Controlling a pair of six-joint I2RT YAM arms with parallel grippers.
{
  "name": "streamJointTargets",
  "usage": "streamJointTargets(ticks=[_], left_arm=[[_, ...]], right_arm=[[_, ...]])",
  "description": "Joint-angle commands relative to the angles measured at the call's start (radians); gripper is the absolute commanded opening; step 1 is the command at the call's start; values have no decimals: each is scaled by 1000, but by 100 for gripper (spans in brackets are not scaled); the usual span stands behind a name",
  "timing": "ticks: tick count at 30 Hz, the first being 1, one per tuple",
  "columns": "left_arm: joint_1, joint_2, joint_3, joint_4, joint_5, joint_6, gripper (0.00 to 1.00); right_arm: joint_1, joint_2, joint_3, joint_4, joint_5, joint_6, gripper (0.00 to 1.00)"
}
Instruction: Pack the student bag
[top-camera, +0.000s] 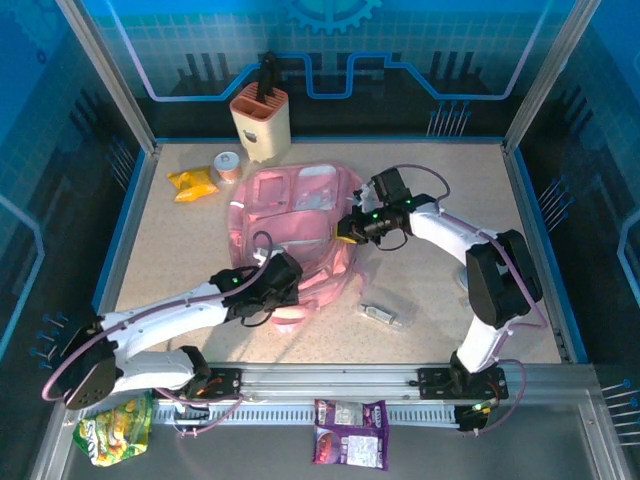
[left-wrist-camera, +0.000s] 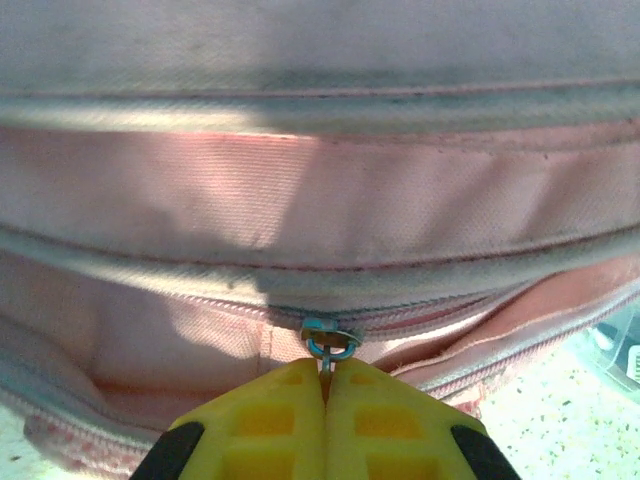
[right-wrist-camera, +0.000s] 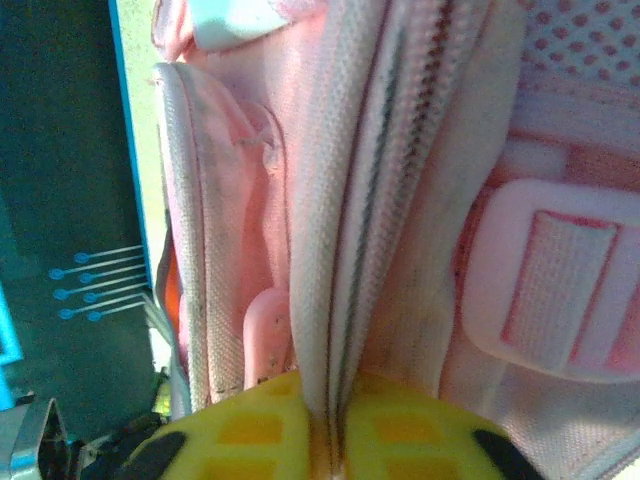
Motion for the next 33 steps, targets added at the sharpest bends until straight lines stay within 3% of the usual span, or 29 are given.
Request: streamJointTargets(ticks=[1, 3, 5, 12, 22, 31, 33], left_arm=[[-33, 61, 61, -36, 52, 27, 0], [-36, 91, 83, -27, 50, 34, 0], [-38, 105, 93, -26, 42, 36, 0], [-38, 85, 80, -16, 21, 37, 0], [-37, 88, 81, -3, 20, 49, 0], [-40, 109, 97, 9, 31, 56, 0], [-39, 112, 101, 10, 28, 56, 0]], right_arm=[[-27, -33, 58, -58, 74, -97, 24], [-18, -97, 20, -85, 119, -124, 40], [-25, -150, -53, -63, 95, -94, 50], [51, -287, -309, 117, 19, 107, 59], [188, -255, -485, 445, 94, 395, 48], [242, -197, -432, 486, 188, 423, 45], [244, -190, -431, 502, 214, 431, 38]])
